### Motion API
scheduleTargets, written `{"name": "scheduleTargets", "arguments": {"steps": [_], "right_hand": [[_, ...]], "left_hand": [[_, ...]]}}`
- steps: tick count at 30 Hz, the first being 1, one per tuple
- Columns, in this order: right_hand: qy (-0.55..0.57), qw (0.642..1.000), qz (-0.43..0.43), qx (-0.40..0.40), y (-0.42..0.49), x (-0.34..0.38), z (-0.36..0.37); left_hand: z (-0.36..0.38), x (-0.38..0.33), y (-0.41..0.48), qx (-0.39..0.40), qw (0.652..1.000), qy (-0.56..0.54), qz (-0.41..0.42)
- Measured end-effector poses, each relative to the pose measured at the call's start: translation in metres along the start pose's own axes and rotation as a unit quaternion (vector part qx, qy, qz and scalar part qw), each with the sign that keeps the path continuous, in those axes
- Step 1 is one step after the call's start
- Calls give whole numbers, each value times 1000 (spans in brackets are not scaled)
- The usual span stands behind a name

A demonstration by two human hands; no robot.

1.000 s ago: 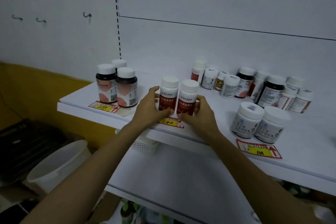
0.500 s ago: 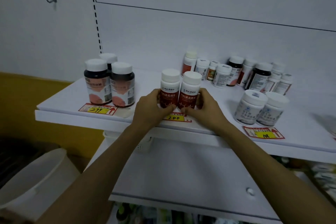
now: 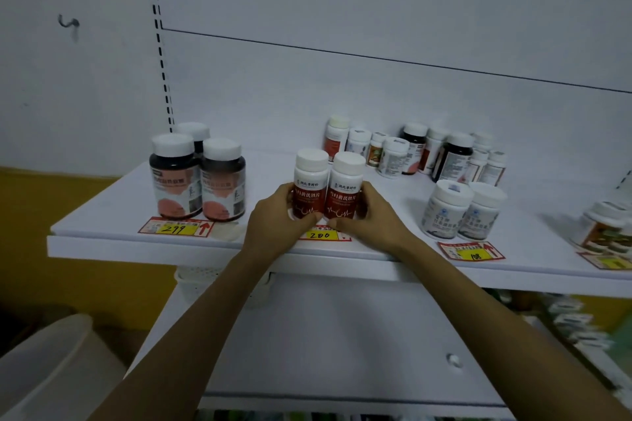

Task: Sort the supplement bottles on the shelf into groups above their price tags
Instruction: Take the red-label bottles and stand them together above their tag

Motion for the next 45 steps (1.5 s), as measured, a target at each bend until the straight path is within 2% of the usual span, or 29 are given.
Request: {"name": "scheduleTargets", "arguments": {"steps": [6, 9, 14, 18, 22, 26, 30, 37, 45], "right_hand": [[4, 1000, -8, -15, -2, 5, -1], [20, 998, -45, -31, -3, 25, -7], [-12, 992, -105, -72, 15, 79, -30], [-60, 983, -139, -101, 45, 120, -58], [-169, 980, -77, -74, 102, 129, -76], [-338, 941, -27, -12, 165, 114, -71], [-421, 907, 4, 23, 215, 91, -58], [-457, 887, 35, 45, 256, 44, -36], [-381, 925, -2, -1, 252, 66, -31]], "left_hand": [[-9, -11, -8, -45, 997, -53, 23], [-22, -23, -15, -93, 994, -45, 30], [-57, -75, 0, -142, 985, -4, 101], [-74, -105, 45, -106, 984, 81, 118], [-76, -119, 90, -41, 975, 173, 136], [-67, -119, 123, 17, 958, 258, 123], [-58, -115, 143, 49, 942, 311, 112], [-53, -102, 164, 72, 937, 327, 99], [-54, -92, 167, 65, 945, 310, 78]]}}
Point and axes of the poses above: each hand's wrist, its own y-axis towards the middle knuckle, its own z-axis out of the palm, x = y × z, the point moved 8 cm from there along y, towards the middle knuckle, and after that the axes turned 12 degrees about y, right-handed, at the moved point
